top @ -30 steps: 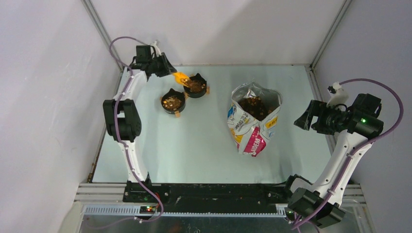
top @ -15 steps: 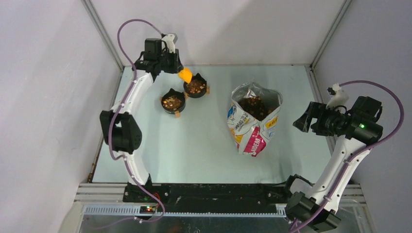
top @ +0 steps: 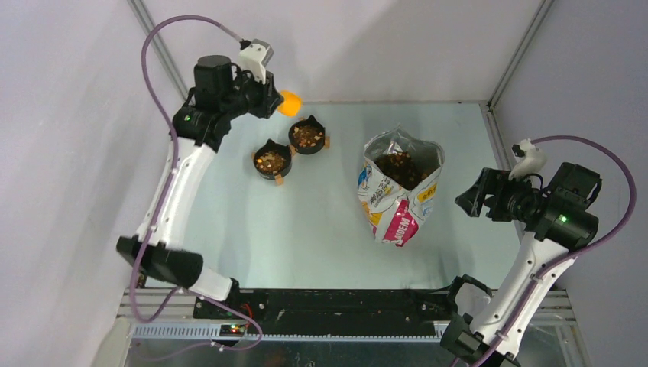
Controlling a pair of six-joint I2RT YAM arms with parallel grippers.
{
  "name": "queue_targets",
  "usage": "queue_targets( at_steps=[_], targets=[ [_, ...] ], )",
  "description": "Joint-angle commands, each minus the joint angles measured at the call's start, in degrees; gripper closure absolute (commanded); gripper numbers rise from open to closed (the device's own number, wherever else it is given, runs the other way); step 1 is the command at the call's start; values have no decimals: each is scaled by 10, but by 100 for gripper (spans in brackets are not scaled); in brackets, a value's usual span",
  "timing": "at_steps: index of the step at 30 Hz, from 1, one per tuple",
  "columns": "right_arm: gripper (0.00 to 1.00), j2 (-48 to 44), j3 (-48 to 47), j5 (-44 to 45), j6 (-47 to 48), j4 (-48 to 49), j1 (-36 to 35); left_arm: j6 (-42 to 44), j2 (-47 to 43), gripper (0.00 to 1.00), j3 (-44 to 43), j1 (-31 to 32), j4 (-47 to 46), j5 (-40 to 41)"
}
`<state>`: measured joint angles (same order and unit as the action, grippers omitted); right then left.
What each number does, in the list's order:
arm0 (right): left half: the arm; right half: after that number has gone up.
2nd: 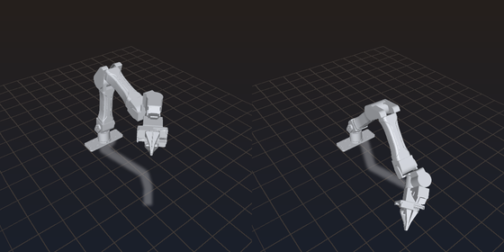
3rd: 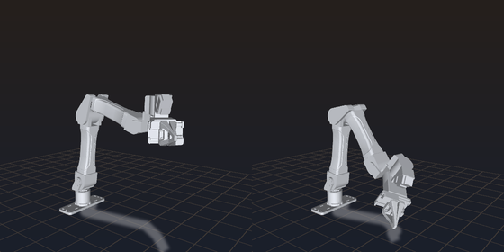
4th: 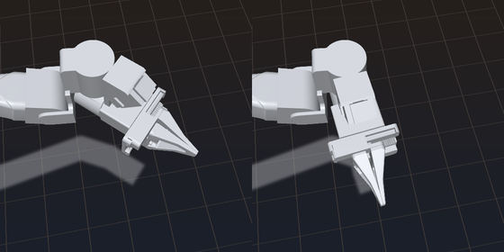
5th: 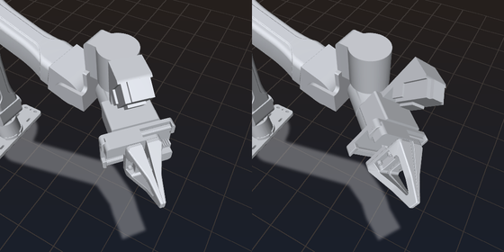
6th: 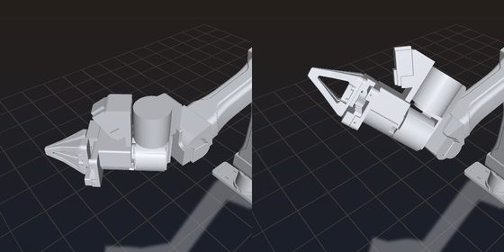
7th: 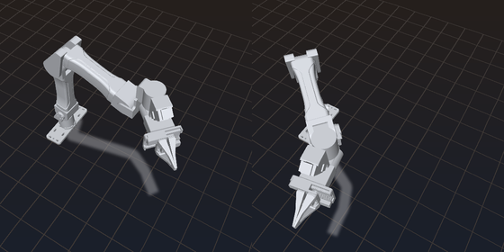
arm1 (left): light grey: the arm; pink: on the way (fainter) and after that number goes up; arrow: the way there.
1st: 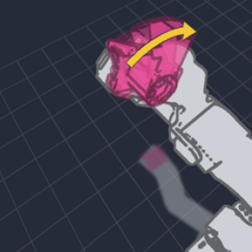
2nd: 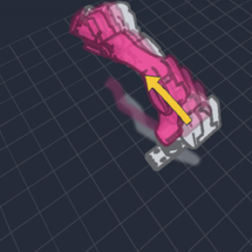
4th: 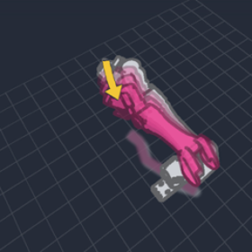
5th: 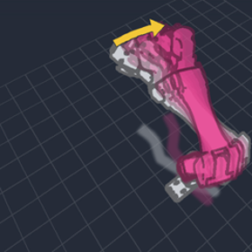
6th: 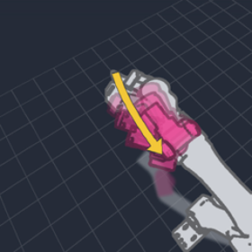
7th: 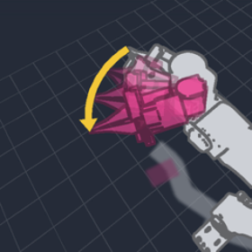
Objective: Serve the pet food
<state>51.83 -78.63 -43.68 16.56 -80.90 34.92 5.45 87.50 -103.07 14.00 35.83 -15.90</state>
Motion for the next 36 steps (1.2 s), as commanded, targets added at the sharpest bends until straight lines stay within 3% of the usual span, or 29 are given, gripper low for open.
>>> queue_targets(
  at_steps=[1,5,10,16,20,23,29,36],
  targets=[
    [17,-13,-21,-36,-2,1,2,37,-116,100,-3,60,40,-80],
    [17,-13,-20,-55,-11,6,2,44,-178,100,14,128,47,-162],
    [17,-20,-13,-73,-27,19,2,15,-194,100,26,221,25,-156],
    [17,-31,-11,-86,-37,25,2,59,-105,100,-35,275,49,-120],
    [17,-40,-11,-79,-38,26,2,98,2,100,-167,307,140,-127],
    [17,-55,-11,-76,-39,26,2,75,49,100,-224,340,159,-76],
    [16,-68,-11,-66,-29,21,2,23,113,100,-239,375,125,96],
    [16,-61,-8,-75,-29,24,2,-77,183,100,-247,384,117,133]
  ],
)
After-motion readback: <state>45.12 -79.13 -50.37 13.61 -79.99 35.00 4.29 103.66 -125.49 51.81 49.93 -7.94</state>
